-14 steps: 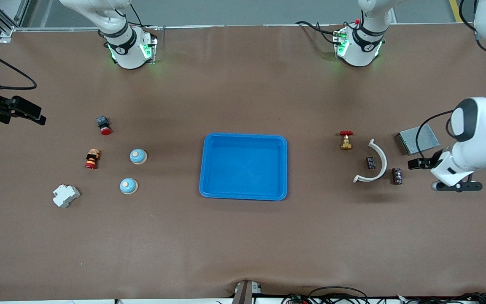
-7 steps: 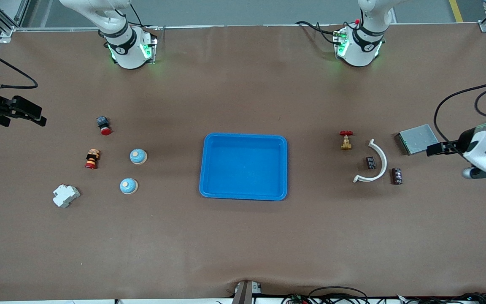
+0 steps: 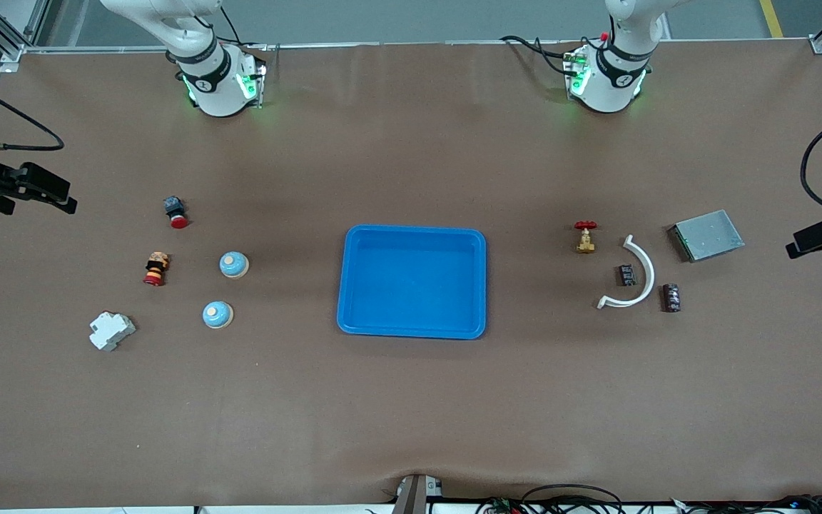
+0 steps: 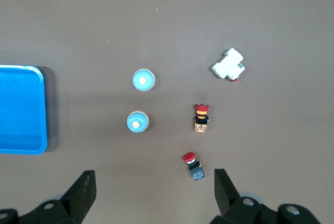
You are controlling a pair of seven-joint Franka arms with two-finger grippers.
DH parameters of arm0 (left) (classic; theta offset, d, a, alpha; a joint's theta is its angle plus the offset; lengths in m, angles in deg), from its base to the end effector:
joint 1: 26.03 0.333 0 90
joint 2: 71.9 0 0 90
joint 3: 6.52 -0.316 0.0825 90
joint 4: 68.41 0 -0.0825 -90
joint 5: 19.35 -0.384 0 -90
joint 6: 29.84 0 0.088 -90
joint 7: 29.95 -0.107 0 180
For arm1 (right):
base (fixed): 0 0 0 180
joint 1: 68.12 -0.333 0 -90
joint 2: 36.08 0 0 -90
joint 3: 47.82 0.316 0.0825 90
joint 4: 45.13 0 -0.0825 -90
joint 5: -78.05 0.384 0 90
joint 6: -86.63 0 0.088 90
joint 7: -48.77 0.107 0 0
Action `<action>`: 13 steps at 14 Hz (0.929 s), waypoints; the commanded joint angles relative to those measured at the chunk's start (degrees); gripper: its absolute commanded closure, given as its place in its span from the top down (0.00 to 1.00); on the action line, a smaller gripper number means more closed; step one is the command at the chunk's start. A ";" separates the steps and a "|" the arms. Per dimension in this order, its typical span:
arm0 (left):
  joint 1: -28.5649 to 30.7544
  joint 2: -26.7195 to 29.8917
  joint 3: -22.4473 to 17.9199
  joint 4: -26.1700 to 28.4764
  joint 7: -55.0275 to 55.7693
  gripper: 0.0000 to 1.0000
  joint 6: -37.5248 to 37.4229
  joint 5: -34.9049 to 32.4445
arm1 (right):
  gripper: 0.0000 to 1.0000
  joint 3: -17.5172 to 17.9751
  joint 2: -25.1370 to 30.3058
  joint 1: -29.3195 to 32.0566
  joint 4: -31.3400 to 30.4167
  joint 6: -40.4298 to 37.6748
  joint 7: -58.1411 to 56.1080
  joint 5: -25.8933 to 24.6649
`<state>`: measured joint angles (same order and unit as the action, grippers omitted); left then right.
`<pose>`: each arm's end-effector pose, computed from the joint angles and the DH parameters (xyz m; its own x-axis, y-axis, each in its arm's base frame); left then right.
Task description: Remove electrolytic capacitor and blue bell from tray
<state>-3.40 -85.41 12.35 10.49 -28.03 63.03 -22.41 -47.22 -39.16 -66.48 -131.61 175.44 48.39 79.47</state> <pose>0.6234 0.0711 0.5877 0.9941 0.1063 0.0196 0.1058 -0.9941 0.0229 0.5693 -0.0078 0.6215 0.9999 -0.0110 -0.0129 -0.0113 -0.9996 -0.0254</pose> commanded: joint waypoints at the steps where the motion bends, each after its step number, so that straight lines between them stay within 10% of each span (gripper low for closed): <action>1: 0.48 -0.56 0.38 -2.53 0.18 1.00 -1.02 1.12 | 1.00 0.10 2.11 -0.24 -2.02 0.57 0.03 -0.90; 7: -3.54 2.78 -0.93 -2.44 -0.16 1.00 -0.06 0.95 | 1.00 0.10 3.16 -0.24 -2.99 0.83 1.08 -0.81; 13: -25.50 5.16 -21.57 -1.82 0.53 1.00 1.27 1.74 | 1.00 0.10 3.16 -0.32 -3.95 1.89 1.17 -0.63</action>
<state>-23.76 -81.54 -4.28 7.83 -27.59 63.91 -22.04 -47.21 -37.93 -66.49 -133.26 176.12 48.54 79.43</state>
